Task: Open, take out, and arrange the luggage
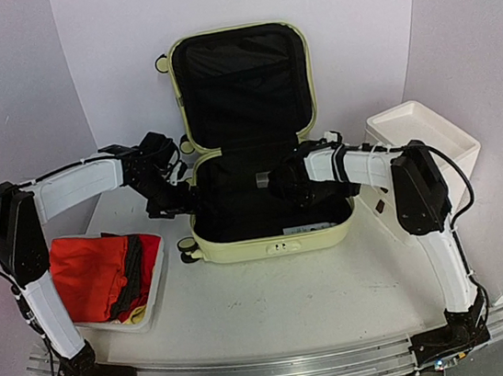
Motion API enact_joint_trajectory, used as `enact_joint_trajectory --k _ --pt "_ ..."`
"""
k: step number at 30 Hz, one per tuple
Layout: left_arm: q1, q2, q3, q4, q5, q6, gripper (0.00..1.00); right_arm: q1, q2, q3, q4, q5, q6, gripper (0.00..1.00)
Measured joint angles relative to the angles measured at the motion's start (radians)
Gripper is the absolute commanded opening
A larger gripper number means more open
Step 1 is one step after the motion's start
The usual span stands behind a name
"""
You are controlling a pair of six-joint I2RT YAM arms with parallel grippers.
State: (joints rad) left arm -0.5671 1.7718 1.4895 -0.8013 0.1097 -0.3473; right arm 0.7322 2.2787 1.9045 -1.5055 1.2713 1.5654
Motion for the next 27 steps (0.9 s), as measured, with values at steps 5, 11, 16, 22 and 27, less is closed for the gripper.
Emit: enact_joint_trajectory --k 5,11,16,22,27 --pt "0.027 0.096 0.097 0.014 0.019 -0.003 0.82 0.019 -0.162 -0.19 0.341 -0.092 -0.601 0.79" --pt "0.045 0.205 0.153 0.026 0.055 -0.009 0.62 -0.003 -0.349 -0.351 0.592 -0.283 -1.147 0.73" --pt "0.06 0.294 0.187 0.025 0.069 -0.004 0.35 -0.003 -0.33 -0.306 0.585 -0.316 -1.39 0.66" --pt "0.09 0.334 0.225 0.003 0.108 -0.003 0.0 -0.025 -0.254 -0.25 0.525 -0.314 -1.494 0.59" --pt "0.136 0.345 0.245 -0.028 0.096 -0.016 0.0 -0.076 -0.244 -0.249 0.485 -0.302 -1.523 0.6"
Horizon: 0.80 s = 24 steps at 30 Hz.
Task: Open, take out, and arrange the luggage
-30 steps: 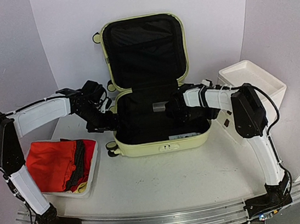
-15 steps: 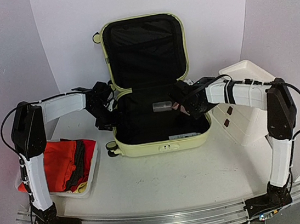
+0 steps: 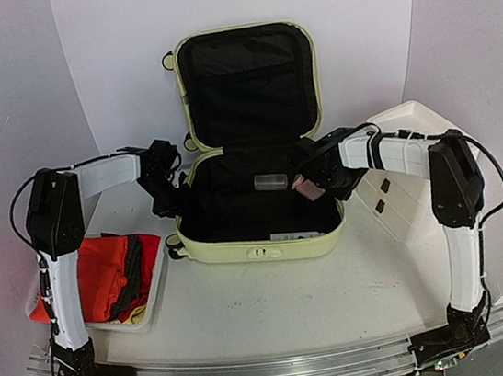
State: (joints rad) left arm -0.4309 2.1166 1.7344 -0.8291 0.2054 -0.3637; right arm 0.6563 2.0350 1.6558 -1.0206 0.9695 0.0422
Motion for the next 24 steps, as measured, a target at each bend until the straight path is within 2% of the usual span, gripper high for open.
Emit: enact_joint_trajectory --k 7,13,24 --pt "0.041 0.0 0.0 -0.007 0.014 0.019 0.0 -0.07 0.062 0.009 -0.013 0.05 -0.004 0.58" --pt "0.055 -0.003 -0.005 -0.005 0.027 -0.023 0.0 -0.106 0.129 -0.006 -0.015 0.108 0.023 0.56" --pt "0.06 -0.122 -0.209 0.152 0.026 -0.199 0.0 -0.105 0.129 -0.106 -0.022 0.197 0.074 0.51"
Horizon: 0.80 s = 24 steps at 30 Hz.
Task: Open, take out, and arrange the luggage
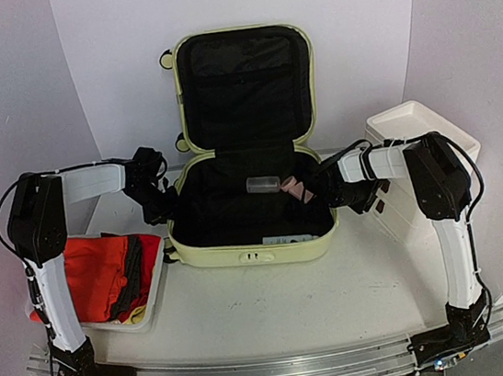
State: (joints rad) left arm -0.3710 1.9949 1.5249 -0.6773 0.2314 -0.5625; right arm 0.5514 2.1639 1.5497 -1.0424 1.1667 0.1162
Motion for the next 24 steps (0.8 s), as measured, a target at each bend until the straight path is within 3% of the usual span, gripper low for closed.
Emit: enact_joint_trajectory --k 7,15,21,24 --pt "0.005 -0.031 -0.053 0.042 0.012 -0.057 0.02 0.002 0.0 -0.029 0.0 0.041 0.001 0.49" --pt "0.01 -0.03 -0.053 0.061 0.03 -0.097 0.28 0.005 0.0 -0.037 -0.001 0.086 -0.003 0.37" --pt "0.034 -0.03 -0.053 0.113 0.027 -0.12 0.56 0.005 0.0 -0.04 0.0 0.123 -0.016 0.21" --pt "0.043 -0.03 -0.053 0.111 0.029 -0.114 0.6 0.006 0.0 -0.043 0.0 0.131 -0.021 0.0"
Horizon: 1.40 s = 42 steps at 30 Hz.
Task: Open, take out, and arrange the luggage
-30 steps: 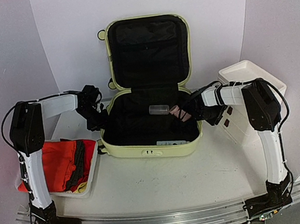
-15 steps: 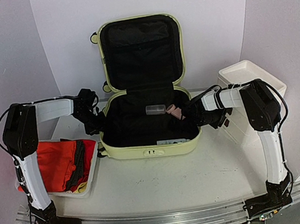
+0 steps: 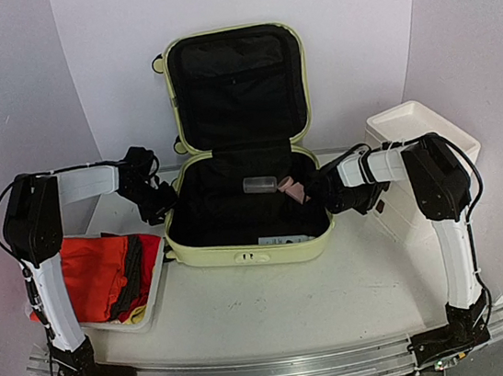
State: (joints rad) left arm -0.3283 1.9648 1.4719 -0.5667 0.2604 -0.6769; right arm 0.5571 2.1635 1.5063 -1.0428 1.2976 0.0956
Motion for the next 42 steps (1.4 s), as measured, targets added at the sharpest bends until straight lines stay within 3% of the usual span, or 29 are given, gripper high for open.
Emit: enact_joint_trajectory --k 11,23,25,27,28,34,42 --pt "0.012 -0.038 0.0 0.01 0.0 0.035 0.65 0.032 -0.011 -0.005 -0.003 -0.05 -0.015 0.0" --pt "0.016 -0.101 0.0 0.037 0.077 0.139 0.67 0.23 -0.042 0.172 -0.153 -0.207 0.053 0.0" --pt "0.01 -0.101 0.0 0.037 0.08 0.154 0.68 0.254 -0.042 0.194 -0.174 -0.238 0.067 0.09" --pt "0.001 -0.101 0.001 0.037 0.085 0.163 0.7 0.273 -0.043 0.213 -0.187 -0.273 0.079 0.31" --pt "-0.005 -0.101 0.002 0.037 0.087 0.169 0.71 0.28 -0.045 0.222 -0.188 -0.291 0.087 0.37" --pt "-0.049 -0.101 0.034 0.033 0.082 0.205 0.74 0.302 -0.074 0.294 -0.2 -0.393 0.088 0.42" --pt "-0.06 -0.105 0.034 0.026 0.072 0.233 0.73 0.302 -0.121 0.432 -0.132 -0.673 0.002 0.61"
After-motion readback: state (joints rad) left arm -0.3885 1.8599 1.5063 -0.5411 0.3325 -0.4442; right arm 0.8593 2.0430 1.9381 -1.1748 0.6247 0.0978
